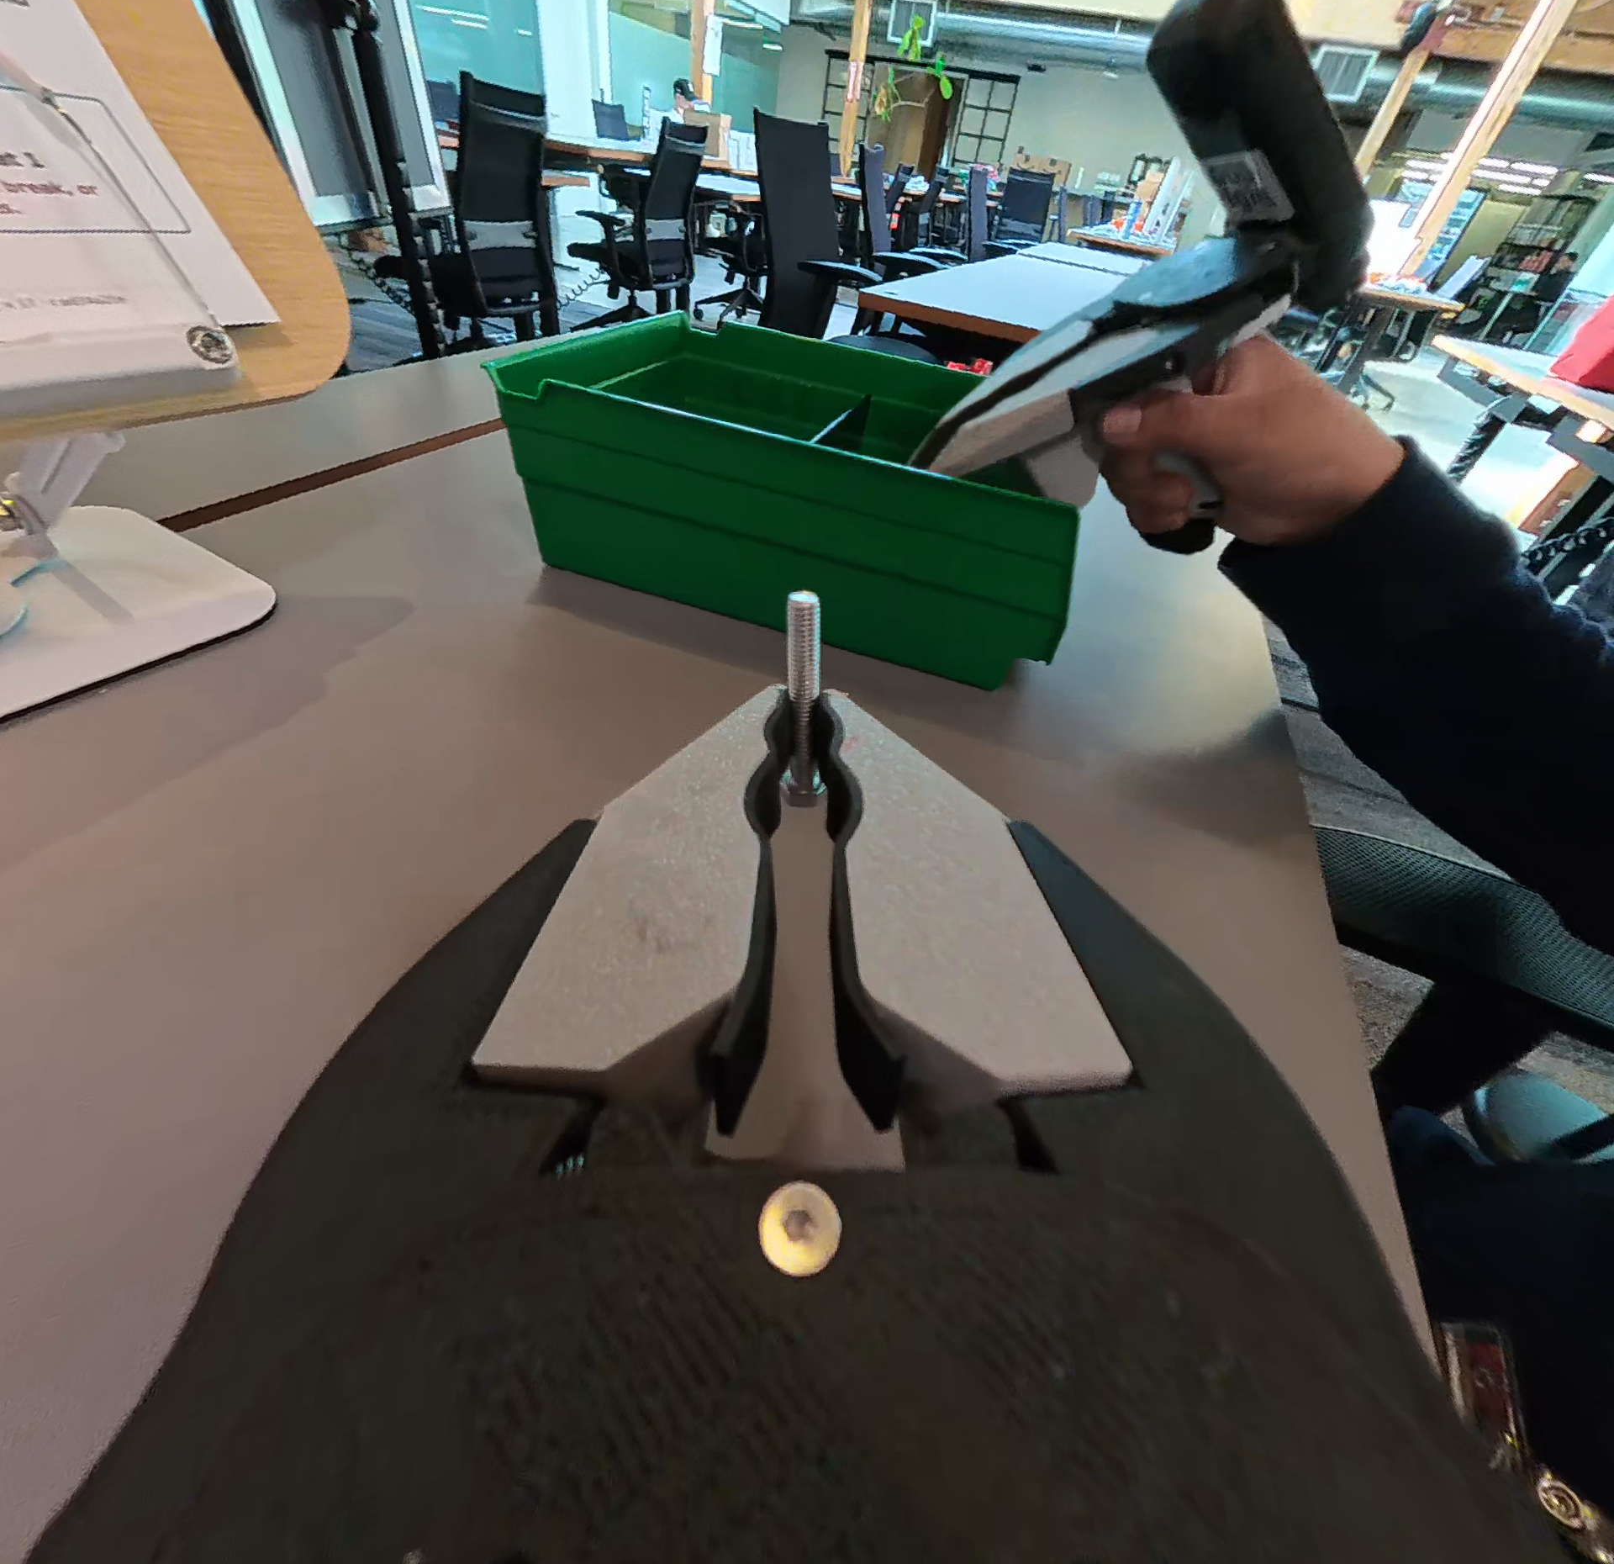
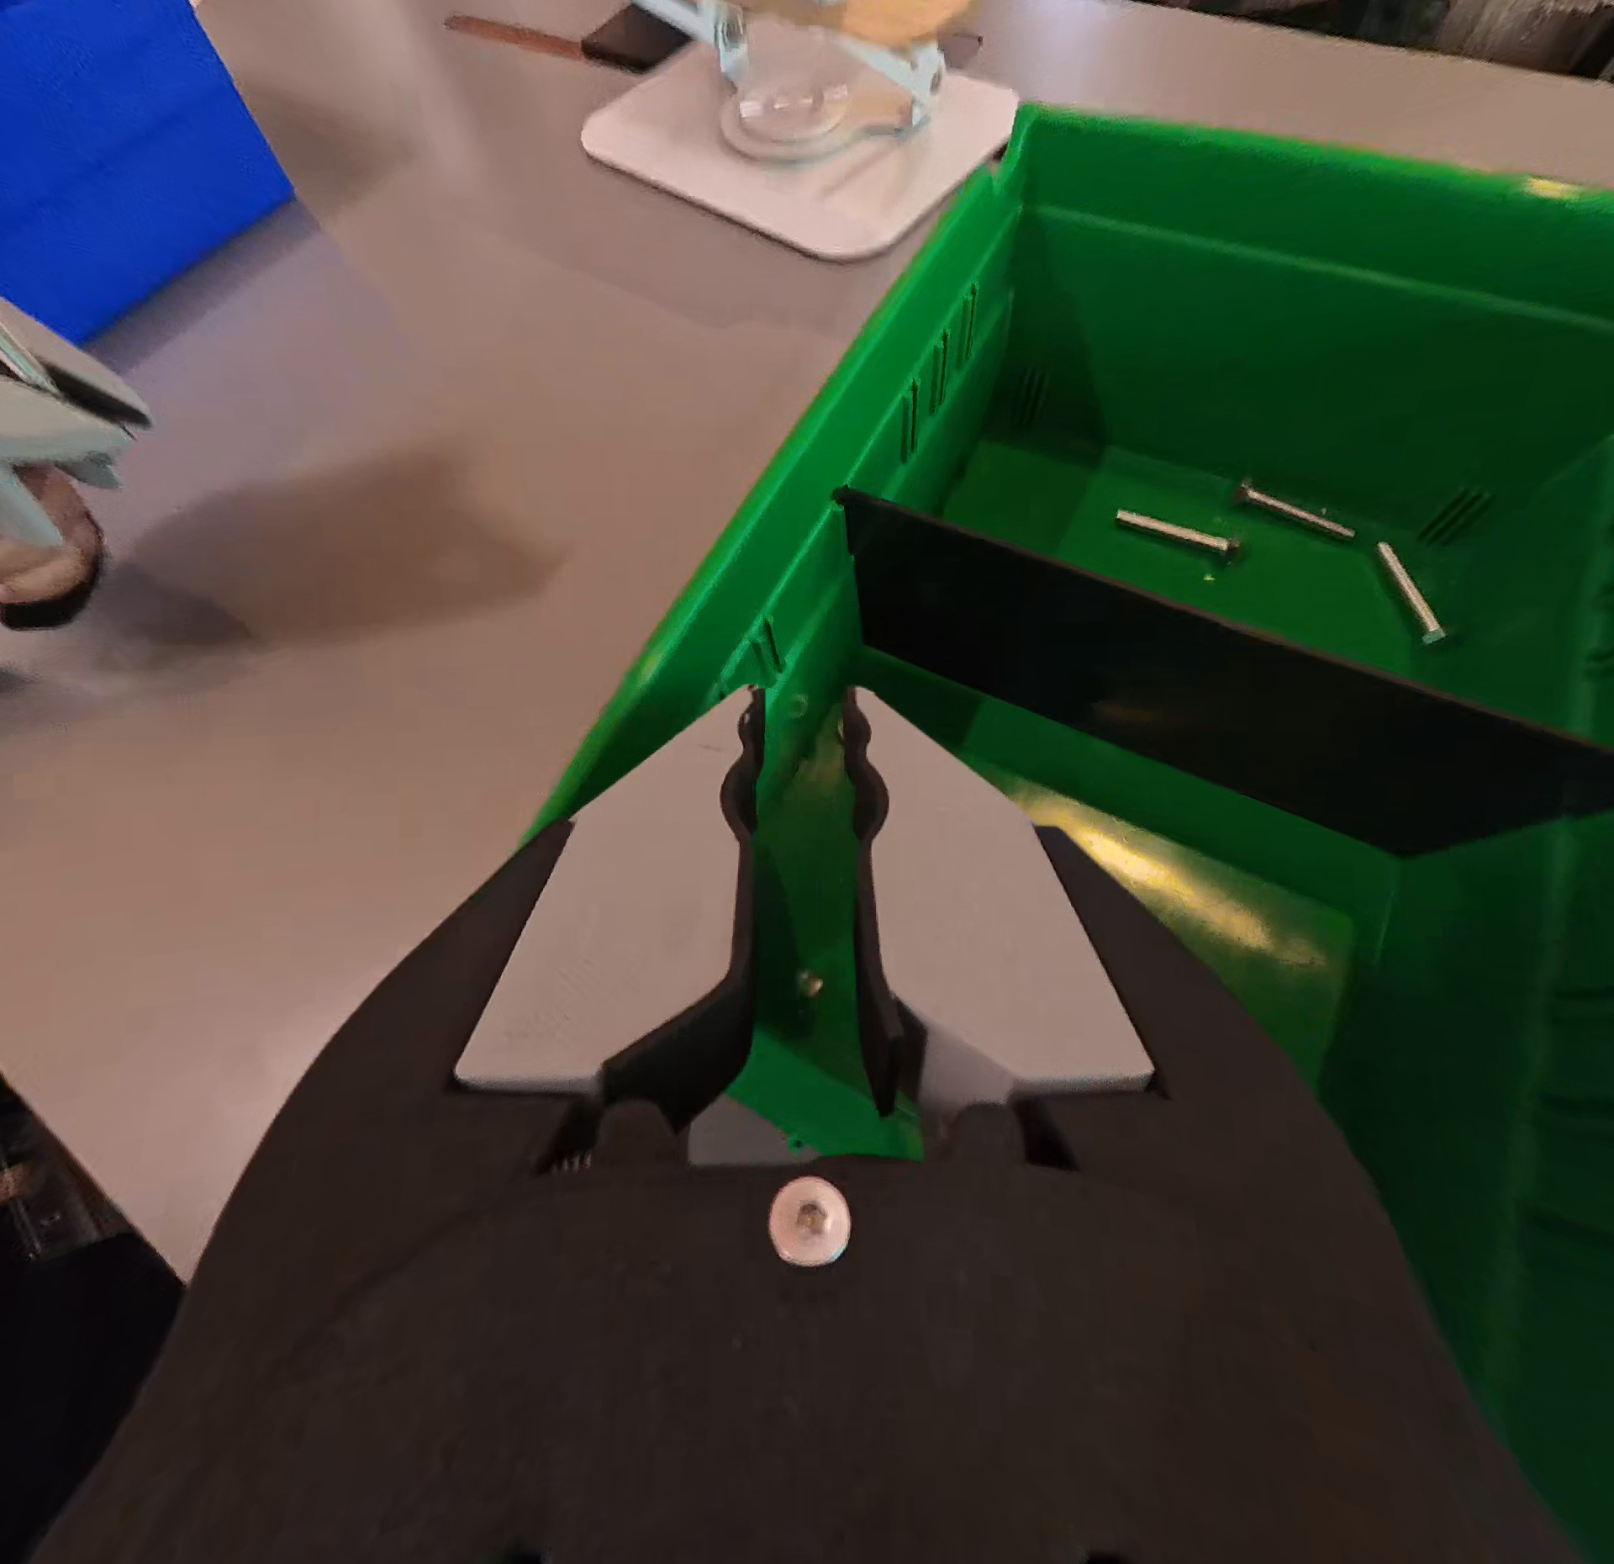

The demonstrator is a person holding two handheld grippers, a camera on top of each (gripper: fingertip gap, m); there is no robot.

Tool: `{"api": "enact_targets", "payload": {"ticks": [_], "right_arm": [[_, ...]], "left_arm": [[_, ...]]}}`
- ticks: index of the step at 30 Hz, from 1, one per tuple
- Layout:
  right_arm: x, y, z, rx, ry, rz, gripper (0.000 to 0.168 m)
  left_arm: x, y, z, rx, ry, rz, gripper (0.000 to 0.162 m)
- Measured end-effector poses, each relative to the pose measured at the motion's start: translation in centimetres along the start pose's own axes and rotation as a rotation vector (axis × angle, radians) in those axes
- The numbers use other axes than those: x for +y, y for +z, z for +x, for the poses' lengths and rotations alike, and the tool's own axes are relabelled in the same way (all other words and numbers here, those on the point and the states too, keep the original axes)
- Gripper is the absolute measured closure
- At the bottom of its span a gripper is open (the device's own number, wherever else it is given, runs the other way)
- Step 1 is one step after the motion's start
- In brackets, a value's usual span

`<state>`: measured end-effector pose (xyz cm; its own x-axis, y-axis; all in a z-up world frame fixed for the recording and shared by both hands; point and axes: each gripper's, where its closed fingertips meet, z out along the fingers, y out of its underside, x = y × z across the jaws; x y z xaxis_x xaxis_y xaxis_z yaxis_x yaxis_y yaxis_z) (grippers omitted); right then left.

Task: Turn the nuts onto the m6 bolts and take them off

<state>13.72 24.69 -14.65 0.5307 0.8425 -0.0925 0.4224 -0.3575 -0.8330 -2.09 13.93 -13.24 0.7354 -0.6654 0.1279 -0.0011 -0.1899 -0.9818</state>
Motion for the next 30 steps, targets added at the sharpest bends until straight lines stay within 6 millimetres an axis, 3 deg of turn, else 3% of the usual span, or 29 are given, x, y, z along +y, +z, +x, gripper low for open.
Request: {"api": "enact_targets", "payload": {"ticks": [2, 5, 8, 12, 14, 15, 19, 23, 26, 30], "right_arm": [[-2.4, -0.8, -2.5, -0.07, -0.006, 0.093, 0.152], [-5.4, -1.2, -10.1, -0.273, -0.096, 0.197, 0.154], [-6.3, 0.3, -17.1, -0.449, -0.144, 0.214, 0.151], [-5.9, 4.3, -20.1, -0.484, -0.143, 0.163, 0.148], [-5.5, 5.6, -20.9, -0.526, -0.124, 0.14, 0.157], [-5.5, 6.1, -20.7, -0.516, -0.118, 0.142, 0.165], [-5.8, 6.8, -20.3, -0.495, -0.11, 0.161, 0.166], [-8.0, 5.8, -18.1, -0.419, -0.1, 0.218, 0.166], [-10.7, 5.1, -13.7, -0.245, -0.146, 0.258, 0.166], [-13.6, 5.2, -2.9, 0.138, -0.204, 0.198, 0.166]], "left_arm": [[0.0, 0.1, 0.3, 0.003, 0.024, -0.003, 0.159], [0.0, 0.3, 0.8, 0.021, 0.041, -0.003, 0.159], [0.1, 0.5, 1.4, 0.042, 0.052, -0.006, 0.159], [0.4, 0.6, 1.7, 0.032, 0.085, -0.014, 0.159], [0.3, 0.6, 1.7, 0.026, 0.092, -0.014, 0.159], [0.4, 0.6, 1.6, 0.021, 0.095, -0.016, 0.159], [0.5, 0.6, 0.7, -0.045, 0.105, -0.026, 0.155], [-1.3, -0.2, -0.4, -0.092, 0.049, 0.072, 0.128], [-1.7, -0.8, -1.2, -0.129, 0.035, 0.094, 0.12], [-1.2, -0.5, -1.1, -0.123, 0.046, 0.068, 0.123]]}}
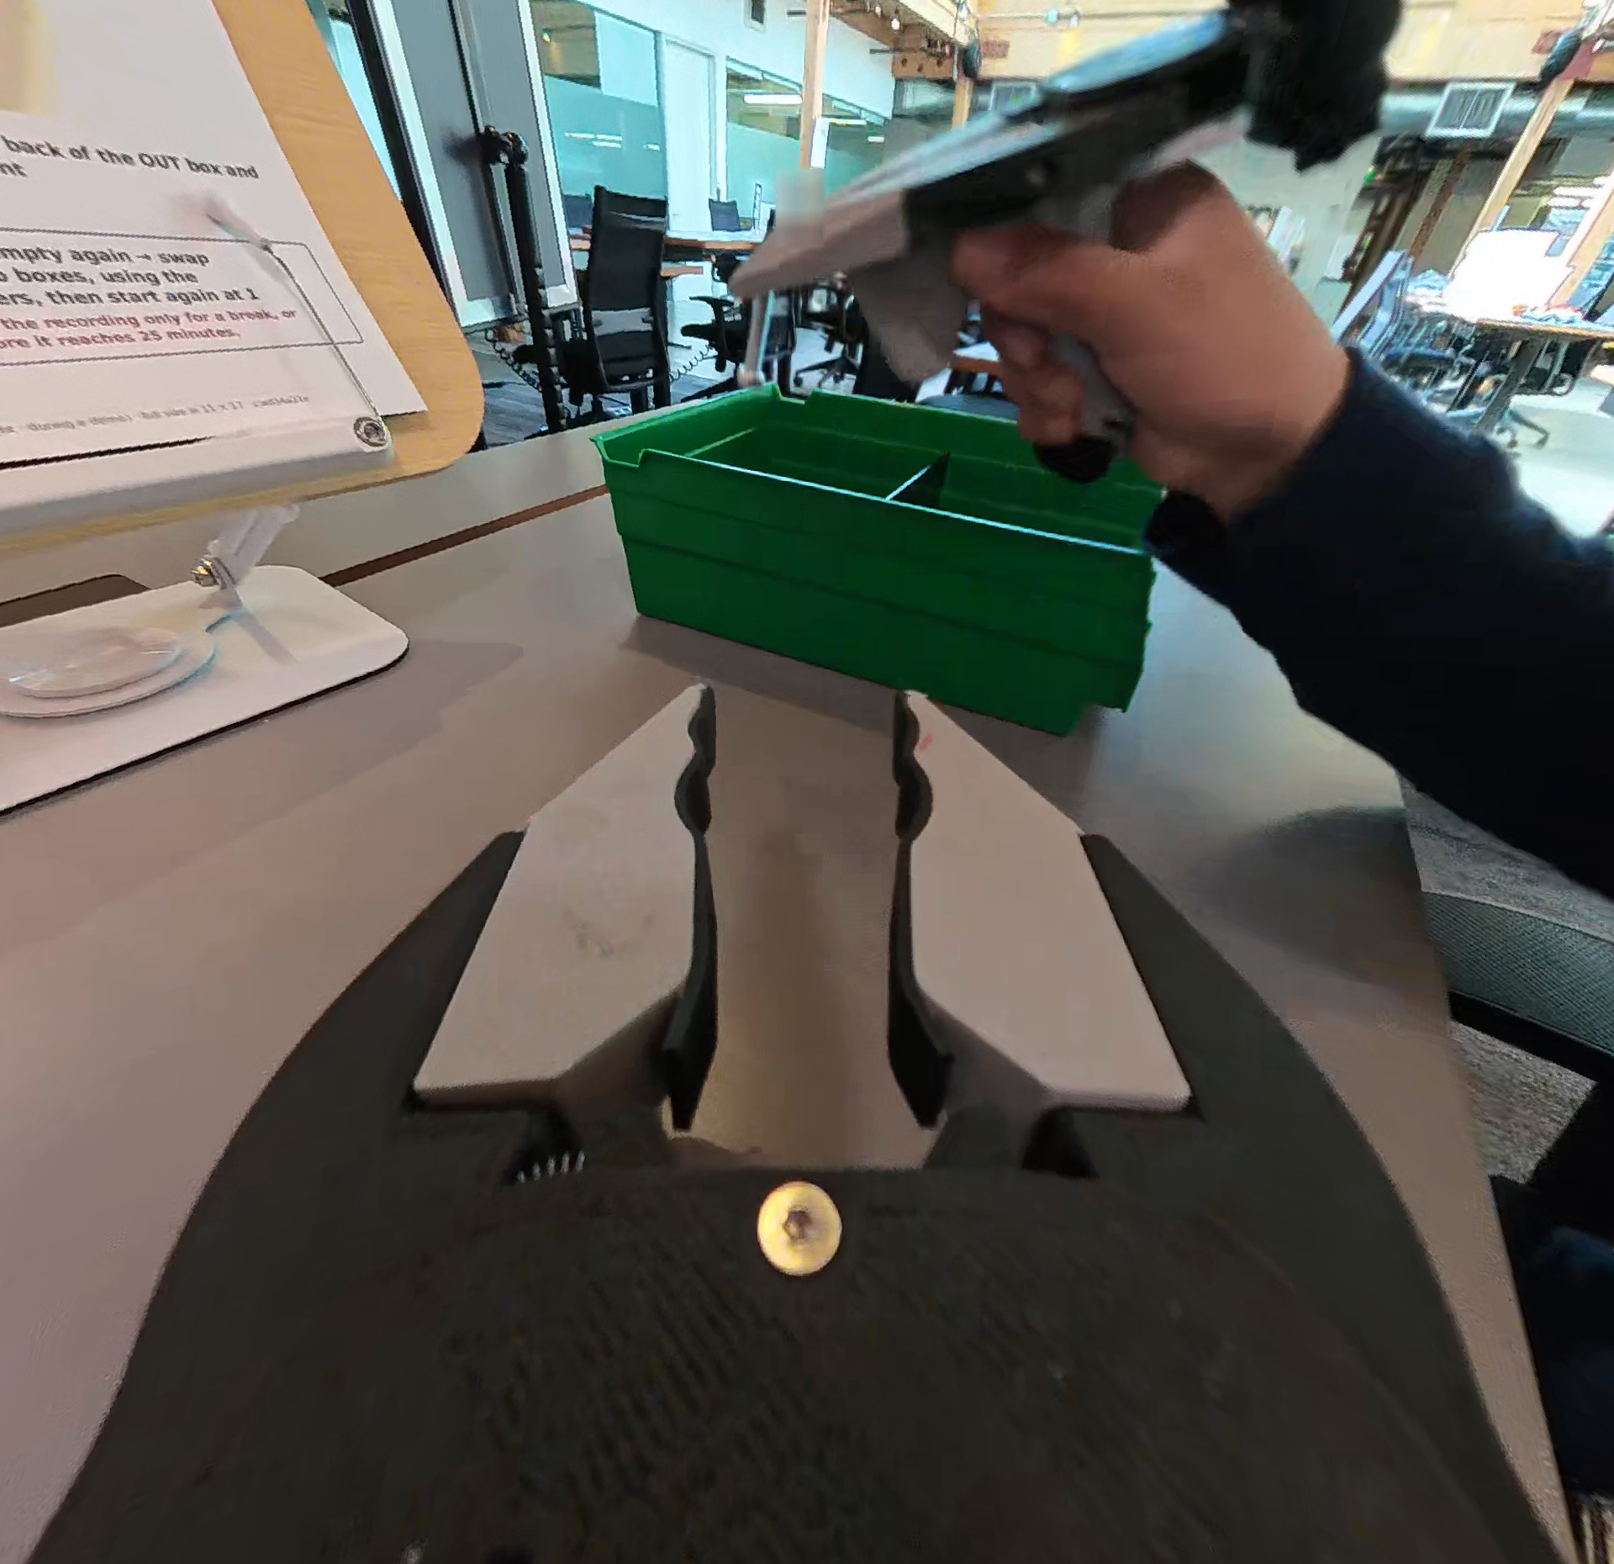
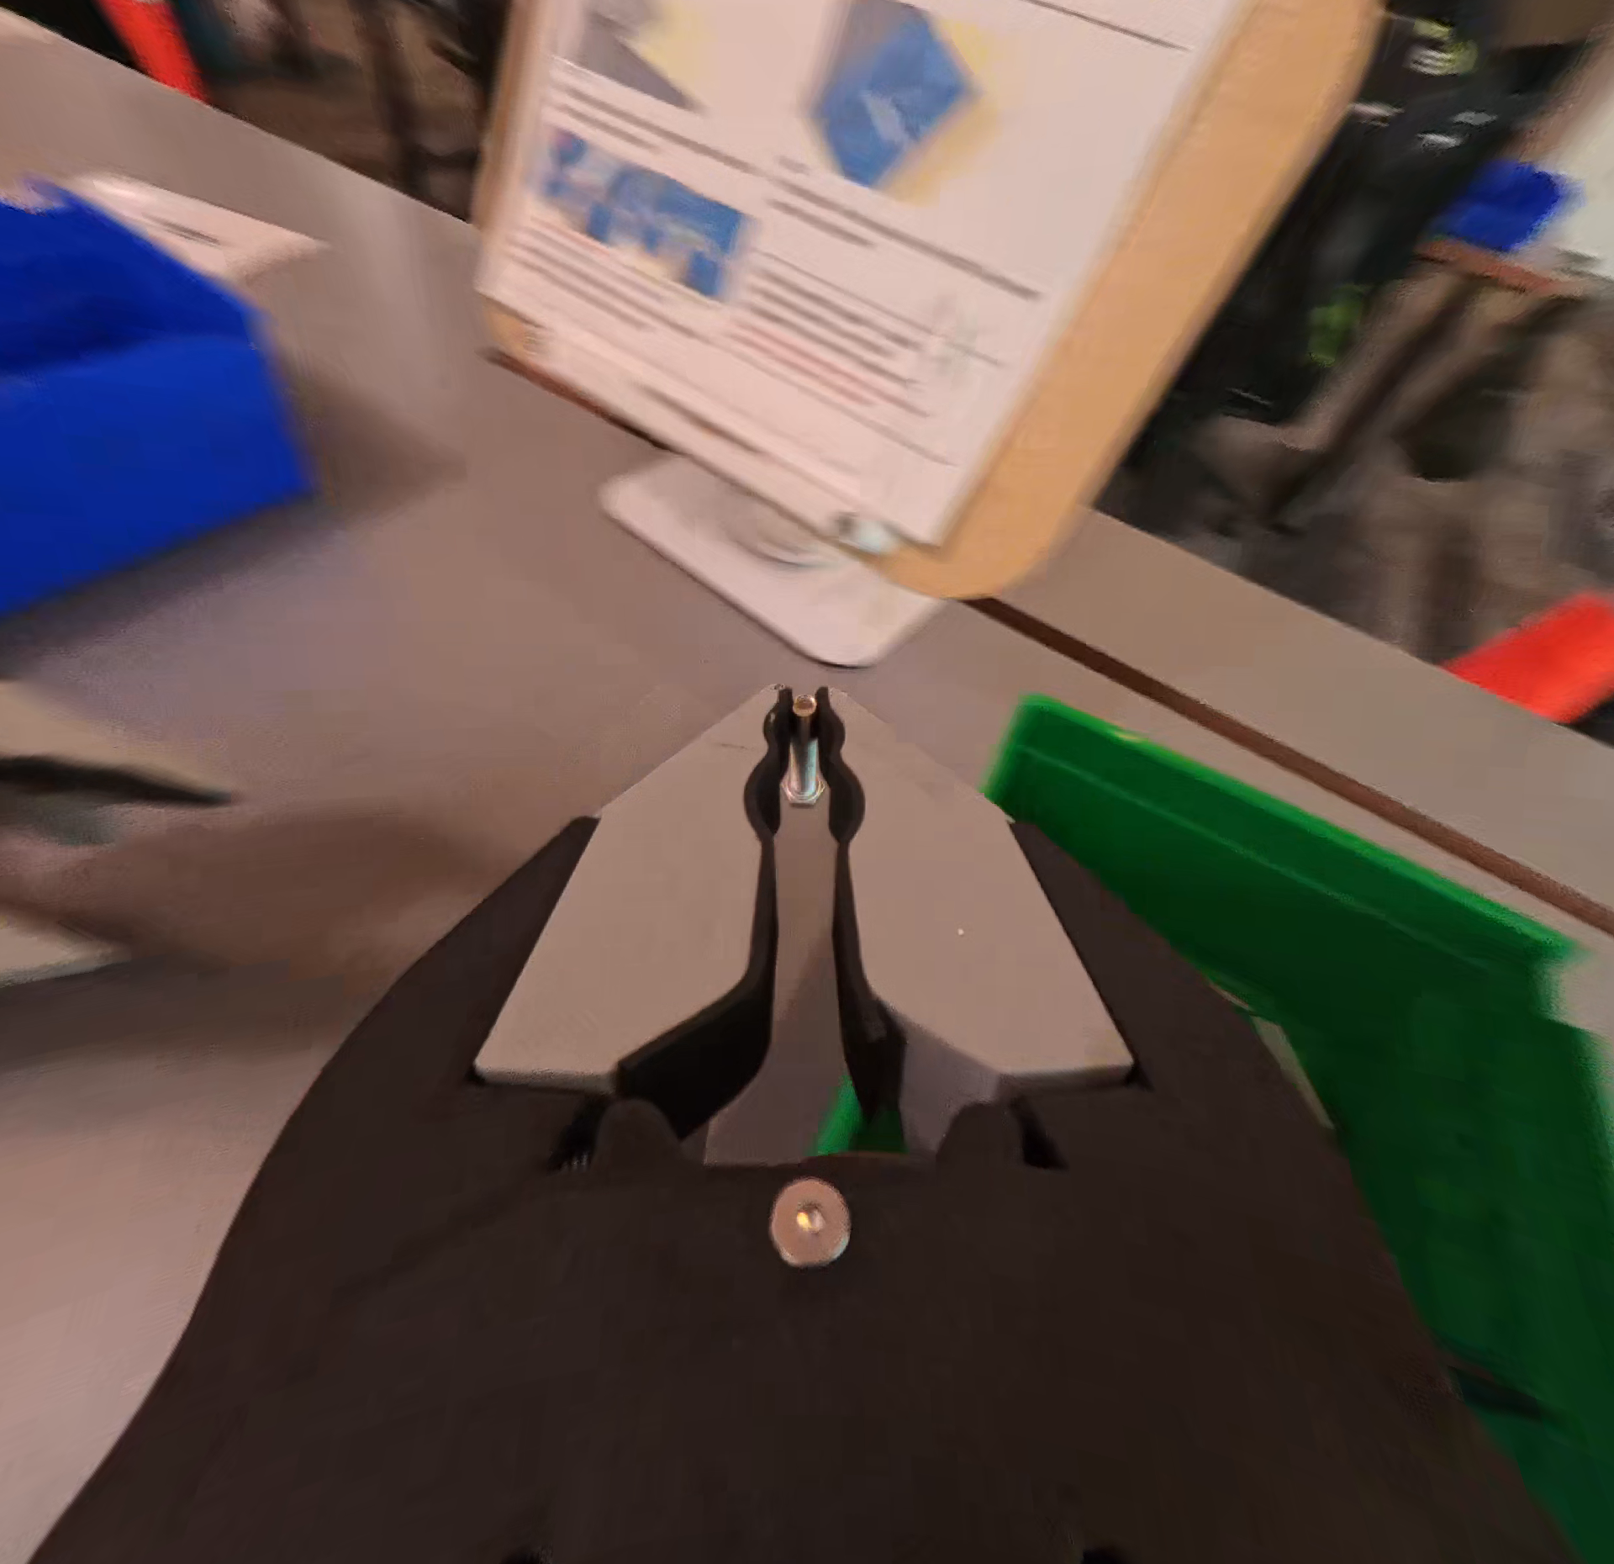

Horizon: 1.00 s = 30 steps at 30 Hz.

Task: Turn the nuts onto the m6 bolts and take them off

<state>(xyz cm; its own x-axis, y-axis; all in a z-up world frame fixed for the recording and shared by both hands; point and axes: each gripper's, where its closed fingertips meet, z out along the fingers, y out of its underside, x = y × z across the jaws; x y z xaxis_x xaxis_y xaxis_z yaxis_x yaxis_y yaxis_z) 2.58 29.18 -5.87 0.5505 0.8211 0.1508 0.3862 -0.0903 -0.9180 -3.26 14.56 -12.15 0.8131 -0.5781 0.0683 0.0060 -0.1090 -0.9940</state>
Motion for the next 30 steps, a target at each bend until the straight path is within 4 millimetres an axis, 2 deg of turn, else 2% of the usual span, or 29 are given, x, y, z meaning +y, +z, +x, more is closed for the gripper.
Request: {"api": "enact_targets", "payload": {"ticks": [2, 4, 6, 9, 12, 15, 17, 20, 22, 24, 26, 27, 28, 30], "right_arm": [[0.9, 1.1, 5.1, 0.114, 0.001, -0.071, 0.167], [3.1, 2.2, 8.5, 0.16, 0.035, -0.178, 0.165], [5.2, 2.7, 10.4, 0.173, 0.072, -0.258, 0.154], [5.6, 1.6, 10.7, 0.161, 0.087, -0.241, 0.153], [5.1, -1.1, 8.4, 0.091, 0.095, -0.172, 0.151], [5.8, -4.7, 4.7, -0.001, 0.076, -0.131, 0.142], [7.0, -7.3, 2.3, -0.047, 0.058, -0.111, 0.136], [8.7, -10.6, -0.7, -0.09, 0.042, -0.085, 0.131], [9.3, -11.9, -2.7, -0.138, 0.06, -0.058, 0.13], [10.3, -12.2, -4.5, -0.181, 0.09, -0.064, 0.124], [11.5, -11.4, -5.5, -0.183, 0.098, -0.086, 0.118], [11.8, -10.9, -5.4, -0.156, 0.103, -0.082, 0.111], [12.3, -10.3, -5.2, -0.133, 0.112, -0.094, 0.112], [13.8, -9.1, -4.5, -0.088, 0.135, -0.158, 0.113]], "left_arm": [[0.6, 0.3, 0.1, 0.0, 0.012, -0.029, 0.125], [1.0, 0.4, 0.2, 0.003, 0.021, -0.047, 0.126], [1.1, 0.5, 0.2, 0.005, 0.023, -0.055, 0.126], [1.1, 0.3, 0.0, -0.003, 0.027, -0.056, 0.126], [1.1, -0.2, -0.6, -0.046, 0.055, -0.072, 0.125], [0.7, -2.8, -1.5, -0.151, 0.089, -0.075, 0.121], [0.1, -5.9, -1.4, -0.212, 0.096, -0.058, 0.117], [-1.3, -11.7, -1.2, -0.328, 0.142, -0.037, 0.115], [-2.2, -15.9, -2.1, -0.456, 0.197, -0.039, 0.114], [-2.0, -19.9, -3.6, -0.587, 0.215, -0.079, 0.113], [-1.2, -23.3, -5.4, -0.7, 0.195, -0.108, 0.11], [-0.4, -24.9, -6.5, -0.758, 0.184, -0.127, 0.109], [0.5, -26.1, -7.6, -0.807, 0.17, -0.156, 0.107], [3.3, -27.5, -9.9, -0.875, 0.129, -0.247, 0.1]]}}
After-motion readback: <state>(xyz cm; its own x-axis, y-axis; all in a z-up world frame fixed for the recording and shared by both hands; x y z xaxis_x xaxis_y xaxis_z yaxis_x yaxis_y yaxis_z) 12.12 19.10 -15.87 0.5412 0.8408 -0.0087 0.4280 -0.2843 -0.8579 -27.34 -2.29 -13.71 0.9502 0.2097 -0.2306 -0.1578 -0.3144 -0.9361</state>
